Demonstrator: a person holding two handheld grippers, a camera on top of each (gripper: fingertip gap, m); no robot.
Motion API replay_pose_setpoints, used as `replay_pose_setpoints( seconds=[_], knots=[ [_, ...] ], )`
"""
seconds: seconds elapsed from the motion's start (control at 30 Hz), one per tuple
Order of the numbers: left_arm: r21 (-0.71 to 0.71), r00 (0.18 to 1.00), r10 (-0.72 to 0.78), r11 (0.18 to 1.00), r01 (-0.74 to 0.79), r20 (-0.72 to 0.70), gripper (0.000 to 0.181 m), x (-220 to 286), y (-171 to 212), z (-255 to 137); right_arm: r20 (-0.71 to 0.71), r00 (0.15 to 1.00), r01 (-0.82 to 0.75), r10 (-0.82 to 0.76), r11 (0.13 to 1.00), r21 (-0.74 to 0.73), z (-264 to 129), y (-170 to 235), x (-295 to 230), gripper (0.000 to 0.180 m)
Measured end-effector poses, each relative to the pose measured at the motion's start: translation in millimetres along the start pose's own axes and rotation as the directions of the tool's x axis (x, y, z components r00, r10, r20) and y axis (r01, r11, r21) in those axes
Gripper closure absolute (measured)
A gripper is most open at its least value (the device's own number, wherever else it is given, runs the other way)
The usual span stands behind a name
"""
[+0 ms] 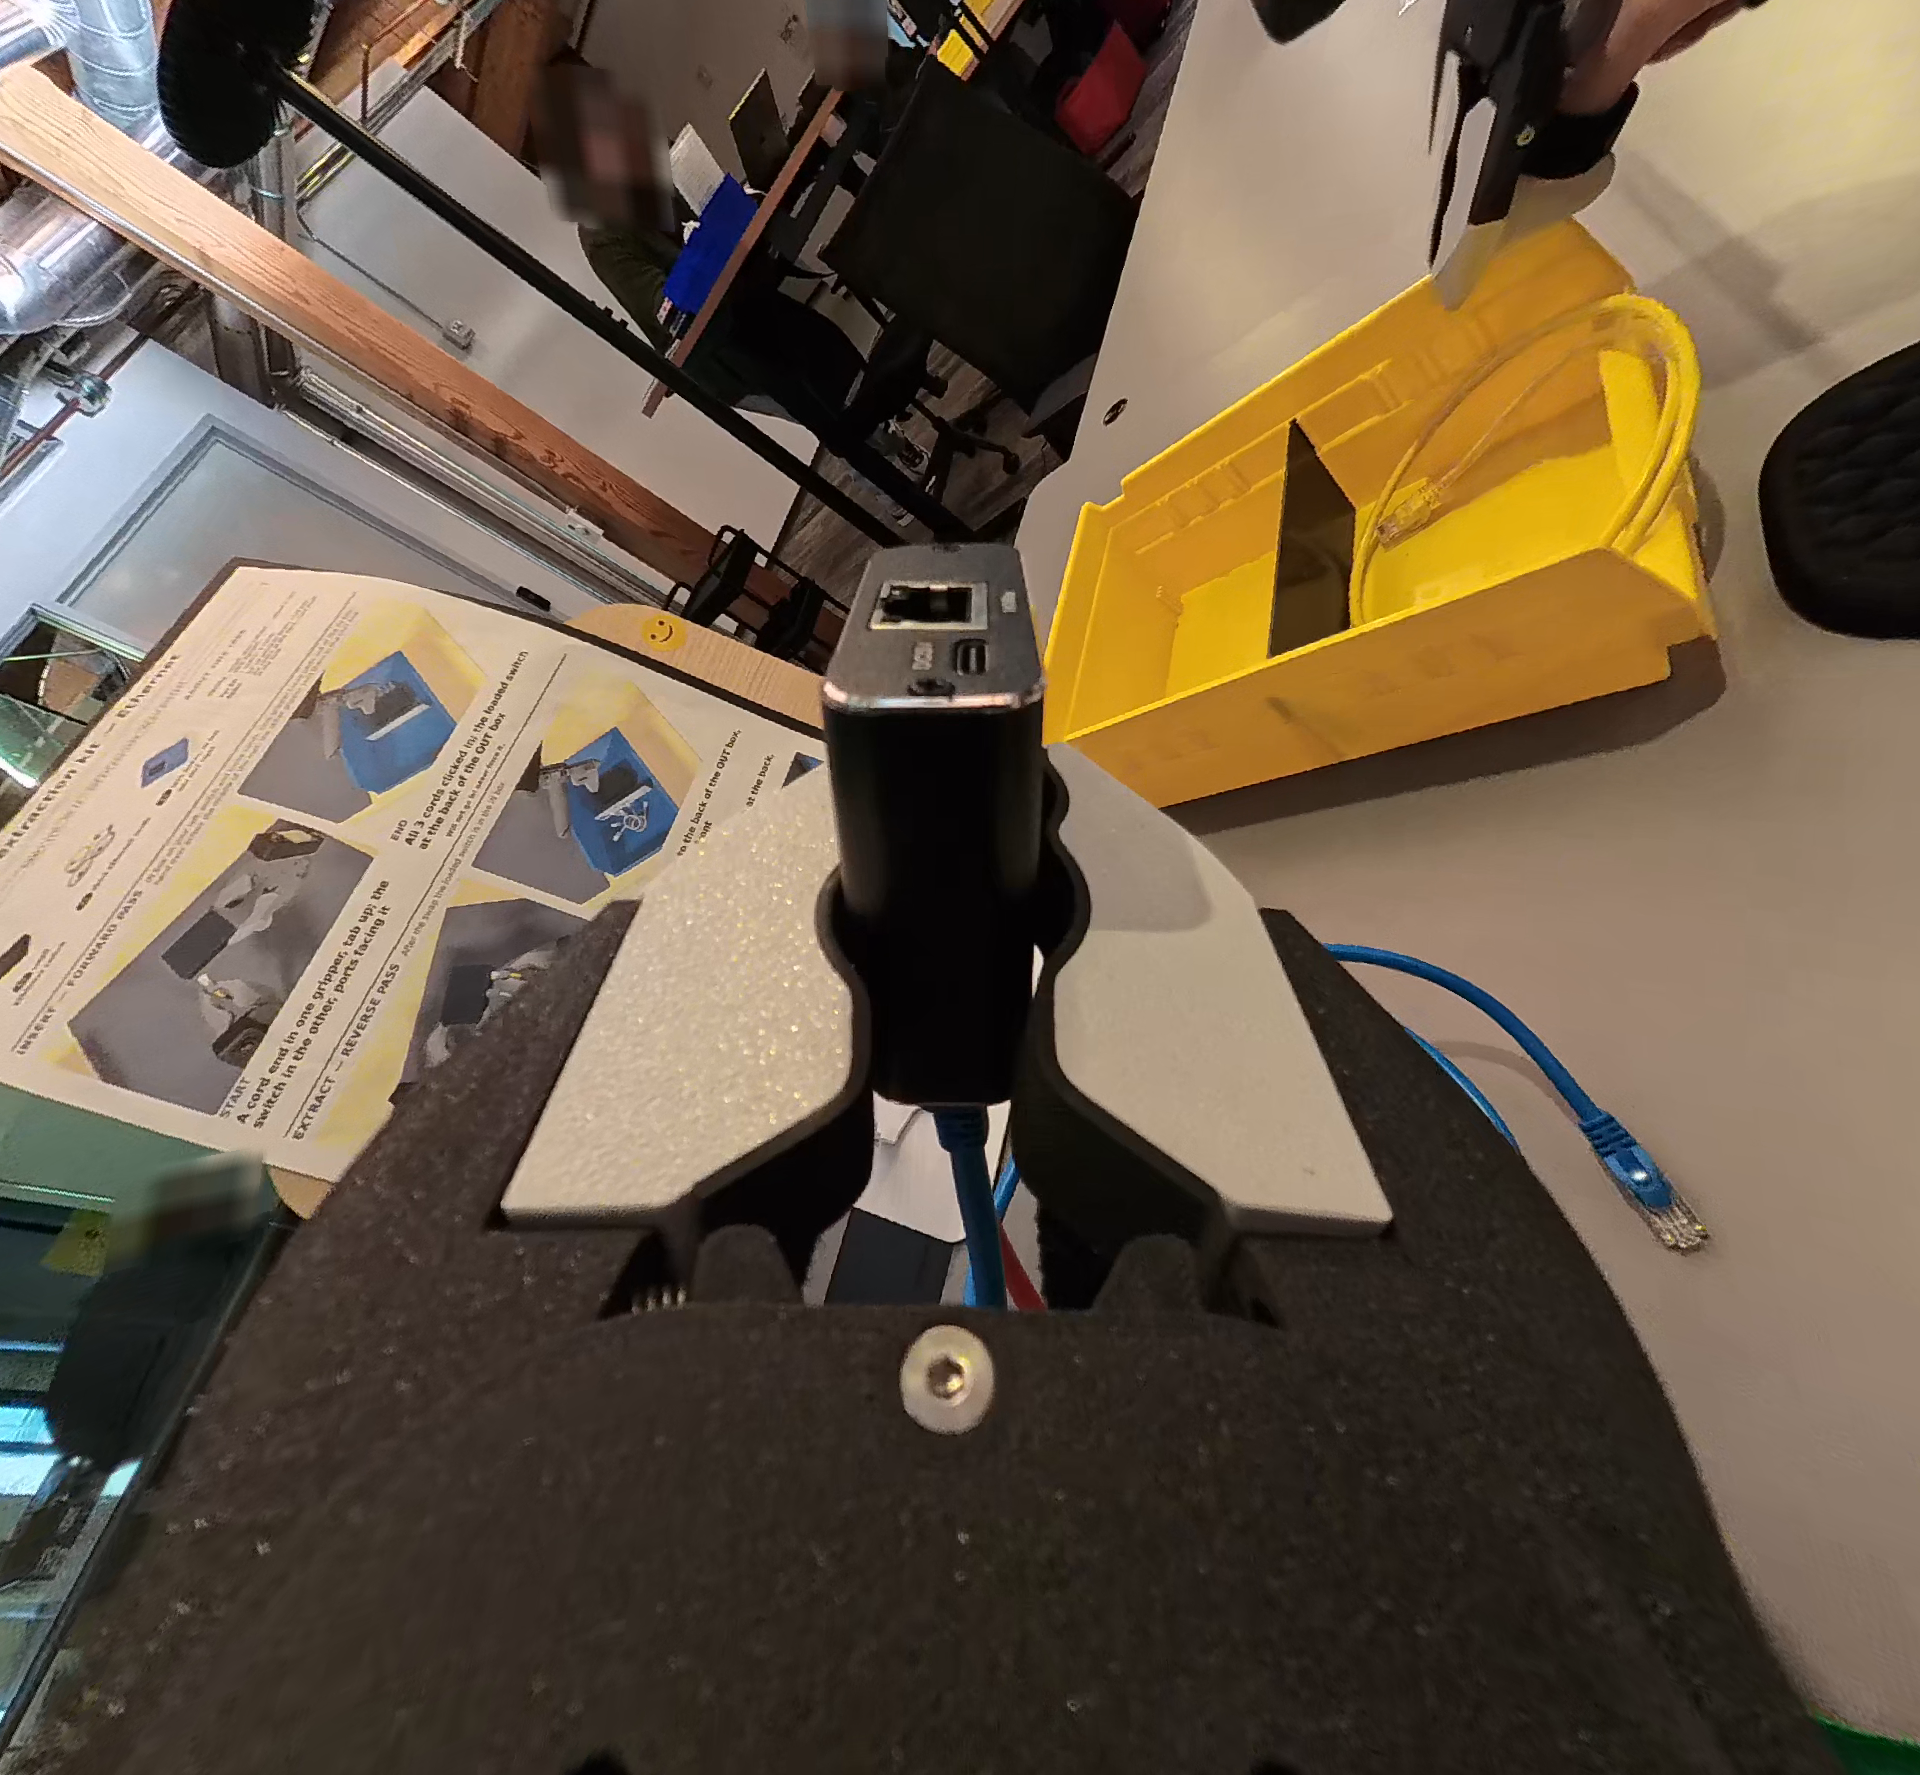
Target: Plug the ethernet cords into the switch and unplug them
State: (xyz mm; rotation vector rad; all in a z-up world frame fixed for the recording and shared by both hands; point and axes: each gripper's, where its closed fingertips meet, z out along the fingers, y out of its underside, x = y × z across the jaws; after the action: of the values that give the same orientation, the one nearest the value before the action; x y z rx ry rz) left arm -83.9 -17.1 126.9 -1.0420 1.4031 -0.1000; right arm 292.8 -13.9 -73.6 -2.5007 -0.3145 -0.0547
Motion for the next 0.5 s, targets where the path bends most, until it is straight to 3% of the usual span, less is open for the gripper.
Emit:
replay_pose_setpoints(
  seconds=[0.13,0.23,0.3,0.37,0.43,0.5],
  knots=[
    [0.007,1.000,0.000,1.000,0.000,0.004,0.154,-0.7,-0.1,1.9,-0.294,0.945,0.157,-0.147,0.988,0.009,-20.6,-24.9,17.7,0.153],
    [0.063,1.000,-0.021,0.998,0.022,-0.021,0.154,2.5,-9.3,1.6,-0.351,0.899,0.362,-0.263,0.897,0.254,-55.3,-88.0,-33.1,0.144],
    [0.117,0.997,-0.037,0.992,0.044,-0.061,0.154,7.6,-18.1,0.0,-0.193,0.894,0.444,-0.405,0.738,0.508,-81.7,-128.3,-116.7,0.144],
    [0.164,0.994,-0.056,0.984,0.072,-0.098,0.154,11.4,-26.1,-3.1,-0.018,0.781,0.422,-0.624,0.507,0.751,-124.8,-147.0,-212.6,0.142],
    [0.190,0.991,-0.061,0.978,0.084,-0.123,0.154,14.1,-30.8,-6.3,0.023,0.650,0.307,-0.760,0.289,0.907,-175.1,-152.4,-279.9,0.140],
    [0.211,0.988,-0.059,0.973,0.088,-0.143,0.154,16.9,-34.8,-9.2,0.000,0.609,0.189,-0.793,0.145,0.971,-211.5,-162.4,-313.7,0.140]
  ],
)
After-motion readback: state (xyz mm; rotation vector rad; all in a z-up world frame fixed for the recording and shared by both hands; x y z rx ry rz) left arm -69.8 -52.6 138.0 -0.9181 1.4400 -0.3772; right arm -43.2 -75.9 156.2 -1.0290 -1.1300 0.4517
